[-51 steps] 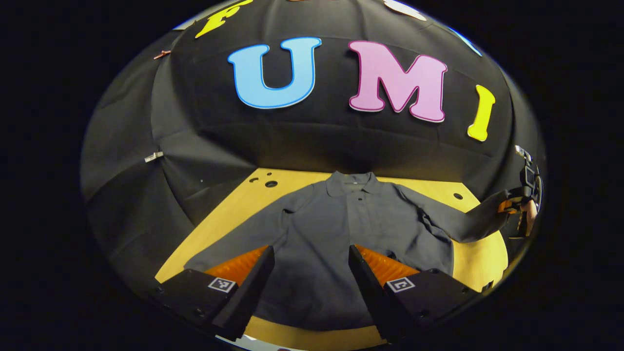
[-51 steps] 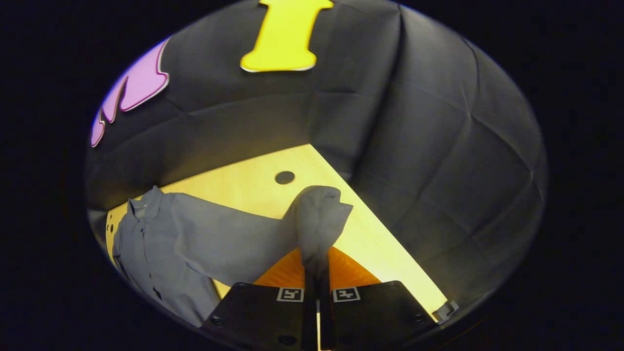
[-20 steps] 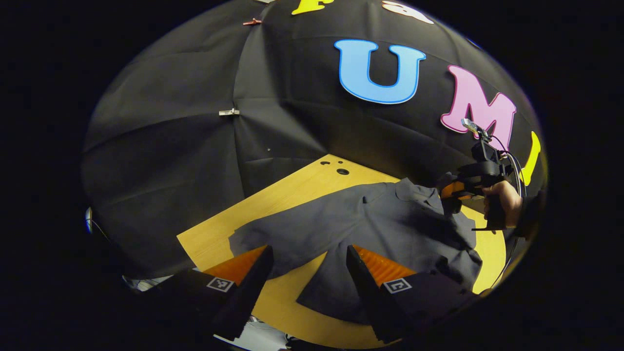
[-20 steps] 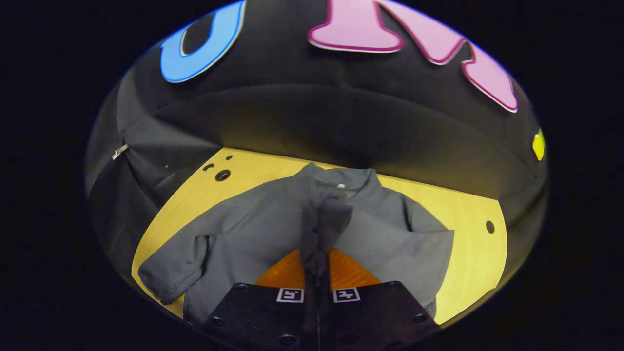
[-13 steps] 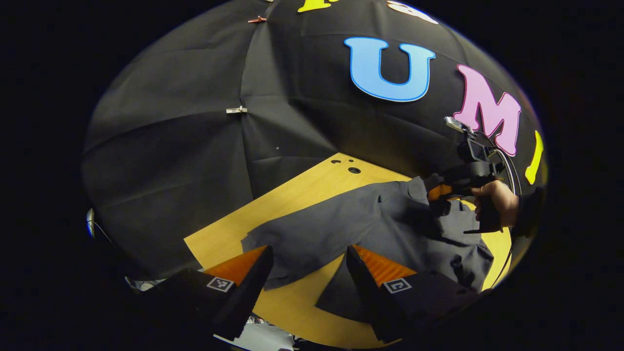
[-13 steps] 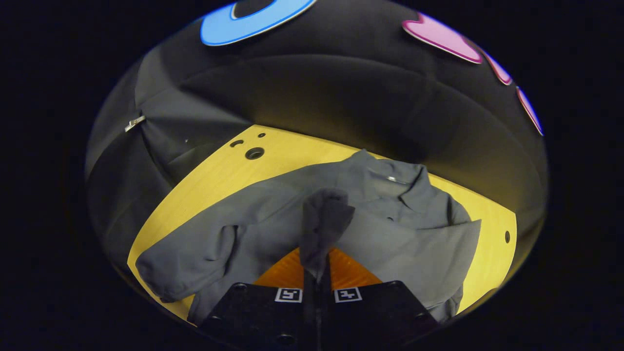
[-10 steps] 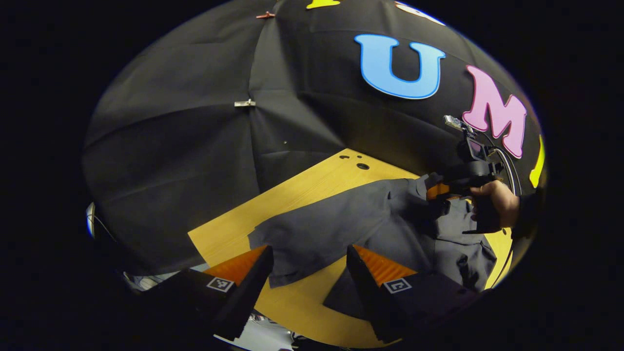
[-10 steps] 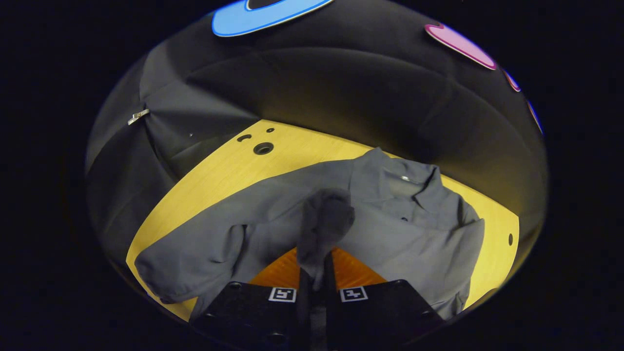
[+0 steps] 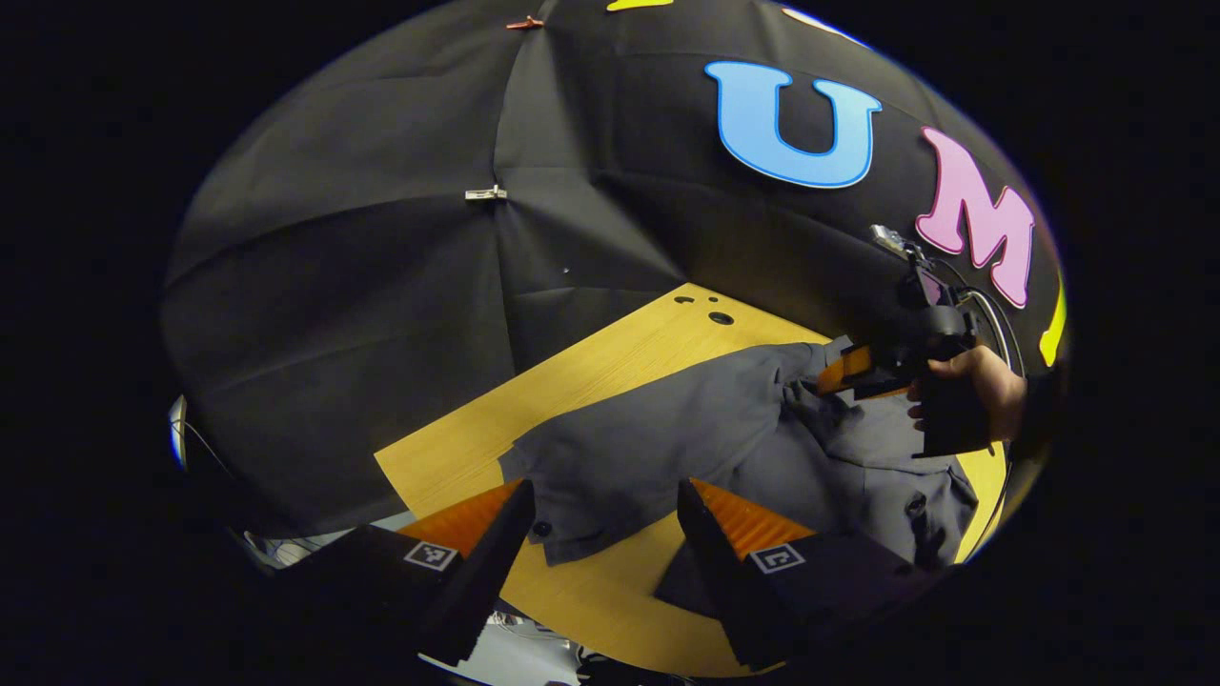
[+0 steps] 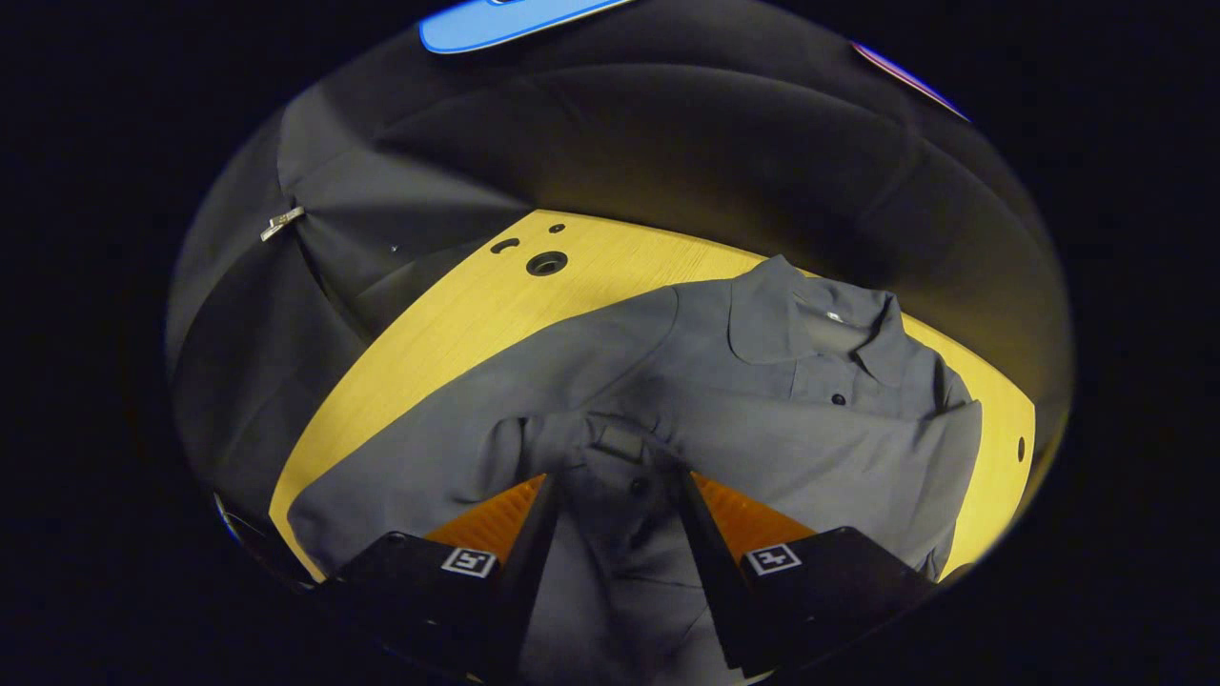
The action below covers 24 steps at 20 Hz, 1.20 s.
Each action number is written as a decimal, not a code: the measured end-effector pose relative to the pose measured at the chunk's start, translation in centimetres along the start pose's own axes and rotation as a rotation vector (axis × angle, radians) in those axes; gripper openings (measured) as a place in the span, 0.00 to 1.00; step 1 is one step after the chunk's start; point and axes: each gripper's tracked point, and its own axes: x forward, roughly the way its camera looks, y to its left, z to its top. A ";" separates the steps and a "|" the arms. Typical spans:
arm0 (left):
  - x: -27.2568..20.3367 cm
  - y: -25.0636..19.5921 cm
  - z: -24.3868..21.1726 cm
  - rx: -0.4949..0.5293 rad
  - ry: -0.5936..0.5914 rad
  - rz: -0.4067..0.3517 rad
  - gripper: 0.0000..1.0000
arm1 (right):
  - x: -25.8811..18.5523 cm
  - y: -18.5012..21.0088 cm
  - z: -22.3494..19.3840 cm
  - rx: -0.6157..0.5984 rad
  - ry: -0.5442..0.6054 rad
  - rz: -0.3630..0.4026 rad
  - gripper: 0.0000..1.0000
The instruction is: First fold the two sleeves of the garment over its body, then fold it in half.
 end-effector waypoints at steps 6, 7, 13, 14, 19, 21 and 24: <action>2.7 1.7 -0.4 0.006 0.009 0.019 0.95 | -5.8 -4.4 -0.6 0.047 -0.071 -0.082 1.00; 3.4 2.0 -0.7 0.011 0.011 0.020 0.95 | -7.0 -5.5 -1.1 0.059 -0.081 -0.102 1.00; 8.1 5.2 -2.1 0.050 0.045 0.088 0.92 | -14.5 -12.6 -6.3 0.198 -0.119 -0.212 0.99; 9.0 5.6 -2.2 0.055 0.050 0.095 0.96 | -15.9 -13.7 -7.4 0.231 -0.124 -0.228 1.00; 11.9 6.0 -3.2 0.072 0.095 0.112 0.96 | -21.3 -18.0 -14.4 0.358 -0.115 -0.310 0.99; 12.7 5.8 -3.9 0.084 0.119 0.115 0.96 | -22.9 -18.8 -17.0 0.407 -0.103 -0.320 0.99; 13.8 5.5 -4.4 0.078 0.136 0.122 0.92 | -25.2 -20.5 -20.2 0.462 -0.095 -0.363 0.99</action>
